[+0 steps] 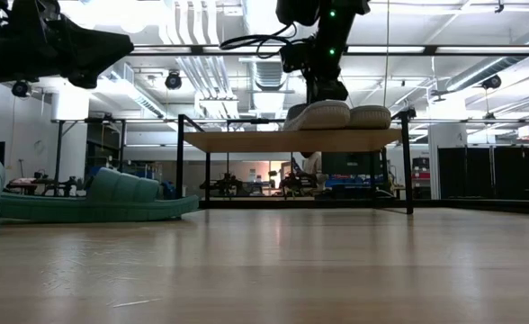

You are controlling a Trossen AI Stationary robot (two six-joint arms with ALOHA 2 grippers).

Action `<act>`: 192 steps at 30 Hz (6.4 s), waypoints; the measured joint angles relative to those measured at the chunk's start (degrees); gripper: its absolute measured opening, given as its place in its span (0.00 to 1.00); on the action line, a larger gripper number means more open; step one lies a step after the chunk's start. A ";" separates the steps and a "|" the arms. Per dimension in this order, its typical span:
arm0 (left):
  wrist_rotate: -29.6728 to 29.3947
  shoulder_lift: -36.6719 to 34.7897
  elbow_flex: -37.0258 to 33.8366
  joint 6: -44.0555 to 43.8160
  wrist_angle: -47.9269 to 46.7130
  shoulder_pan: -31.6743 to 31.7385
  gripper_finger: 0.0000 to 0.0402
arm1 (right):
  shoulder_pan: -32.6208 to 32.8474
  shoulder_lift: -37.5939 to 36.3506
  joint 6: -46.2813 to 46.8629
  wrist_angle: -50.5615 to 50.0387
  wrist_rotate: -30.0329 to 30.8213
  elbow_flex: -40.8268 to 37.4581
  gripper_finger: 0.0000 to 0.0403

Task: Pick and place slides into the shelf
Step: Put the gray slipper on the shelf, then put the top green slipper on the shelf

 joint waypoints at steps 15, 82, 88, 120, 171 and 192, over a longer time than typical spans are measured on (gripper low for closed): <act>0.00 -0.01 0.00 0.27 -0.01 0.00 0.27 | 0.04 0.04 4.70 0.79 3.93 -0.06 0.03; -0.02 0.01 0.00 0.29 0.01 0.00 0.27 | -1.34 -0.06 7.38 5.77 11.15 -5.87 0.19; -0.02 0.00 0.00 0.29 0.00 0.00 0.27 | -1.28 -1.53 7.60 5.49 11.11 -5.87 0.28; -0.02 0.00 0.00 0.27 -0.01 0.00 0.27 | 7.22 -23.12 38.44 4.04 -17.72 -7.14 0.26; 4.66 0.12 2.67 -16.40 1.41 0.00 0.27 | 35.08 -38.10 23.75 64.27 -17.60 -50.92 0.18; 10.71 2.63 2.75 -52.97 -5.53 -0.02 0.27 | 35.05 -38.10 22.65 64.26 -17.39 -50.86 0.18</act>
